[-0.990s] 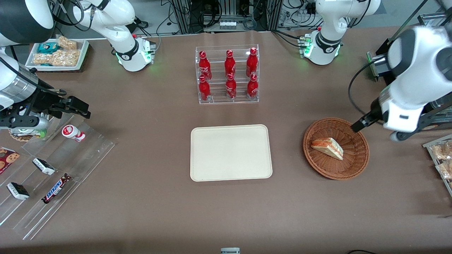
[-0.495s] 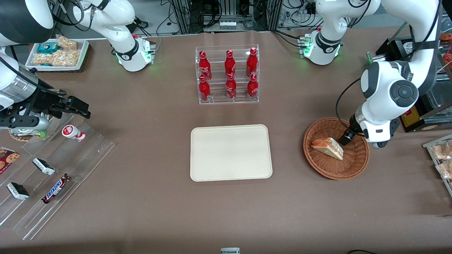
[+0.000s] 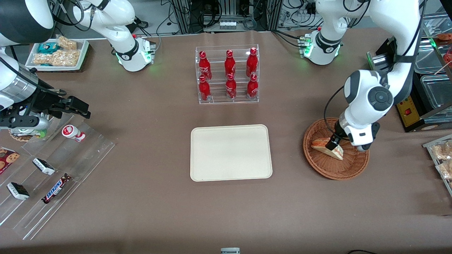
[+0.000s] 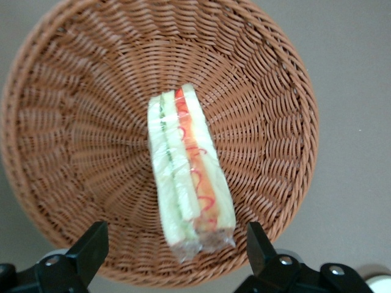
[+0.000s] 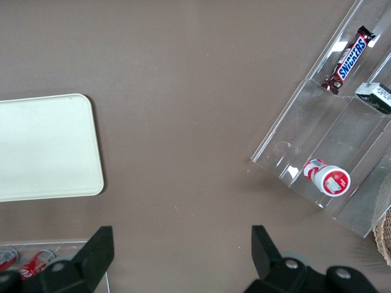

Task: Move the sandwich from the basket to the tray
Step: 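Close the left gripper on the wrapped sandwich and lift it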

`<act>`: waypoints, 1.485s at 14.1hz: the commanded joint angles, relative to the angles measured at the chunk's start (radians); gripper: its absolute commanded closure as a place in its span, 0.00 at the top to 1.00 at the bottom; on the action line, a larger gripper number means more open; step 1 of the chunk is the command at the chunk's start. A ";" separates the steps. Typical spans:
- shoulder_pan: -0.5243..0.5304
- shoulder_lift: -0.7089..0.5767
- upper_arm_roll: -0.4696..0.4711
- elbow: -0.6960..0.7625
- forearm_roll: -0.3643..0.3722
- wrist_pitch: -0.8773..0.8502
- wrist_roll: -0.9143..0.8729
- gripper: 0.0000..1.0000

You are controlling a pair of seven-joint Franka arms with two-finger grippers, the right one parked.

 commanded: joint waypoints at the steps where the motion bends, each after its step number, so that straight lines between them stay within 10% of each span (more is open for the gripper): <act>1: -0.010 0.033 0.007 0.012 -0.009 0.043 -0.013 1.00; 3: -0.010 0.044 0.007 0.002 -0.008 0.070 -0.001 0.81; 5: -0.012 0.064 0.007 0.013 0.004 0.062 0.038 0.12; 6: -0.019 0.073 0.007 0.019 0.004 0.063 0.049 0.06; 11: -0.024 0.075 0.006 0.054 -0.002 0.019 0.107 0.00; 14: -0.029 0.066 -0.002 0.262 0.003 -0.302 0.163 0.00; 21: -0.340 0.087 -0.008 0.492 0.046 -0.446 0.265 0.00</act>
